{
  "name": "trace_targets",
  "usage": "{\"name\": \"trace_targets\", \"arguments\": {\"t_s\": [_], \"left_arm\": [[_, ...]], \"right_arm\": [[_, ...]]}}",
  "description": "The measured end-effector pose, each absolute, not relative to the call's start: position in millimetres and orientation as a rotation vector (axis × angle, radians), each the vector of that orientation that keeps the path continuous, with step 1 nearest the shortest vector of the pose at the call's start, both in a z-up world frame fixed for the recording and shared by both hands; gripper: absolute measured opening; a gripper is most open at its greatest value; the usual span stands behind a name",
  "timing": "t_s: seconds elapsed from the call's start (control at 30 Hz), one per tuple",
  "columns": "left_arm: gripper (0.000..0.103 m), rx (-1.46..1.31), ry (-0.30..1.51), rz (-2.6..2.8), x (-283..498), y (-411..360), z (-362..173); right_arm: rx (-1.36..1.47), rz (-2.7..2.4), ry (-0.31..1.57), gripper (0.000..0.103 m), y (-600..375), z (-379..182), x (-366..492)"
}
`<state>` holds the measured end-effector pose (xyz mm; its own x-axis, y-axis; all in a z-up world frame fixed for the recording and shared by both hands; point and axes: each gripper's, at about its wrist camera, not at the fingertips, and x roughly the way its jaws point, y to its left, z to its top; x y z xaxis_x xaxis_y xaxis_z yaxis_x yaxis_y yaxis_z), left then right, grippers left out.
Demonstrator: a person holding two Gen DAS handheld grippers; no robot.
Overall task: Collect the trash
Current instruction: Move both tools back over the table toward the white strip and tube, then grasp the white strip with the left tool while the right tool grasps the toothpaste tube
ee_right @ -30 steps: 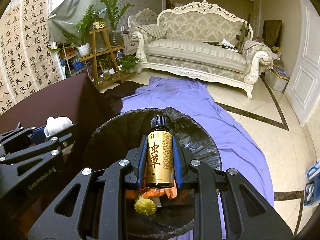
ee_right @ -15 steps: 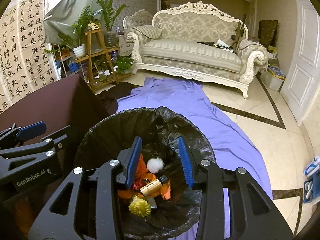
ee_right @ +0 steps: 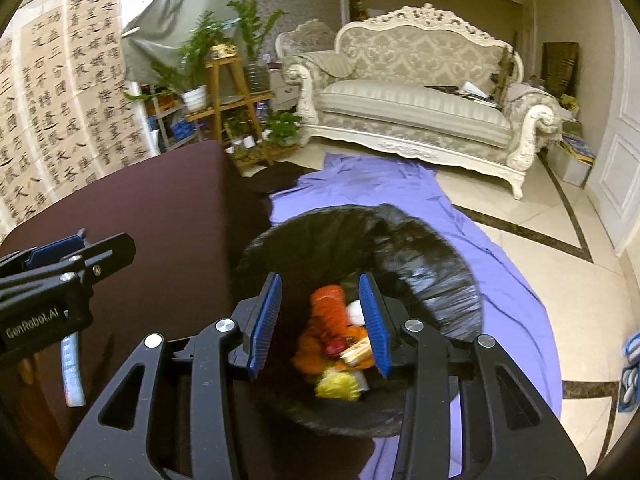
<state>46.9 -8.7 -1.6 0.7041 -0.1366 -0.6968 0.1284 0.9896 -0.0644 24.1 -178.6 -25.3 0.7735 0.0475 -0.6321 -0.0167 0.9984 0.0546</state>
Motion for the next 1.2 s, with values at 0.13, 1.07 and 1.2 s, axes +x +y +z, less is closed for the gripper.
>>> {"name": "trace_targets", "arguments": {"t_s": [0.13, 1.07, 1.2], "left_arm": [[0.072, -0.022, 0.767, -0.086, 34, 21, 0], [0.072, -0.124, 0.836, 0.118, 0, 126, -32], [0.072, -0.126, 0.85, 0.097, 8, 119, -36]], "right_arm": [[0.027, 0.088, 0.685, 0.04, -154, -22, 15], [-0.178, 0.34, 0.83, 0.022, -20, -40, -7], [-0.17, 0.308, 0.831, 0.022, -29, -41, 4]]}}
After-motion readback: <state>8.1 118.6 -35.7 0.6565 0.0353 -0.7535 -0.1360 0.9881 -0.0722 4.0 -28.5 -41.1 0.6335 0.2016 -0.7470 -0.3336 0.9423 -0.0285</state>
